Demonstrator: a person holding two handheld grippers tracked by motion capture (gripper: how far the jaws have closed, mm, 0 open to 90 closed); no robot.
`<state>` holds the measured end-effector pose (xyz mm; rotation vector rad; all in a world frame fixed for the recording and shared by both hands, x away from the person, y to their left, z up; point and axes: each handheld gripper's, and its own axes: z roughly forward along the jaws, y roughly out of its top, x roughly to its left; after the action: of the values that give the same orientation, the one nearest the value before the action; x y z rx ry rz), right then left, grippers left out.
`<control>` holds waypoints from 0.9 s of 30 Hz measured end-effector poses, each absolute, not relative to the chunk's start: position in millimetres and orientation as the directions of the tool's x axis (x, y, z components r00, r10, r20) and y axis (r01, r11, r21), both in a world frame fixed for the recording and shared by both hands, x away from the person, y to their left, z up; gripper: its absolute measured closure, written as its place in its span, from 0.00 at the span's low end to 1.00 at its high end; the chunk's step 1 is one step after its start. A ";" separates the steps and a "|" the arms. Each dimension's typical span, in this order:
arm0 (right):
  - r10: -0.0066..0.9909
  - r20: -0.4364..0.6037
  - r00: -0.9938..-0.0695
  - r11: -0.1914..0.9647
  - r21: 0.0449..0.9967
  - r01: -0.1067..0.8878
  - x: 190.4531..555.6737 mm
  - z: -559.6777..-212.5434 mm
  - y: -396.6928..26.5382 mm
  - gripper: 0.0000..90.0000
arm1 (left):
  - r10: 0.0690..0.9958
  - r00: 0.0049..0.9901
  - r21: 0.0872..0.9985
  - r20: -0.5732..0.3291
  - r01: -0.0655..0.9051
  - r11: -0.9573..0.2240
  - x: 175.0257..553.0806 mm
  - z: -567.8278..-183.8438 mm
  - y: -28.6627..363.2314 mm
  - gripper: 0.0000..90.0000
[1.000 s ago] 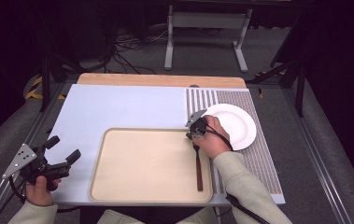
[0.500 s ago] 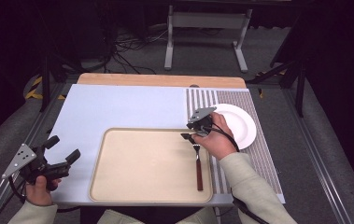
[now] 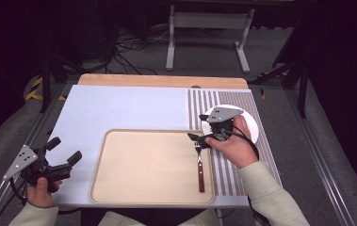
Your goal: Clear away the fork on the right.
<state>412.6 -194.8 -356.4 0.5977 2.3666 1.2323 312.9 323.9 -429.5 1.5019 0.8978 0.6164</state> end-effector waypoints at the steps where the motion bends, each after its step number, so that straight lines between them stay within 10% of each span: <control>1: 0.541 -0.154 -0.827 0.519 0.835 0.184 412.6 -356.4 -194.8 0.22 | 0.821 0.559 0.983 -0.117 0.183 0.016 312.9 -429.5 324.1 0.02; 27: 0.638 -0.154 -0.755 0.350 0.931 0.106 366.1 -355.8 -267.0 0.11 | 0.821 0.557 0.983 -0.122 0.184 0.022 312.3 -429.7 323.7 0.02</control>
<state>366.1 -267.0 -355.8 0.6466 2.1175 1.4053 312.3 323.7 -429.7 1.4999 0.9001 0.6160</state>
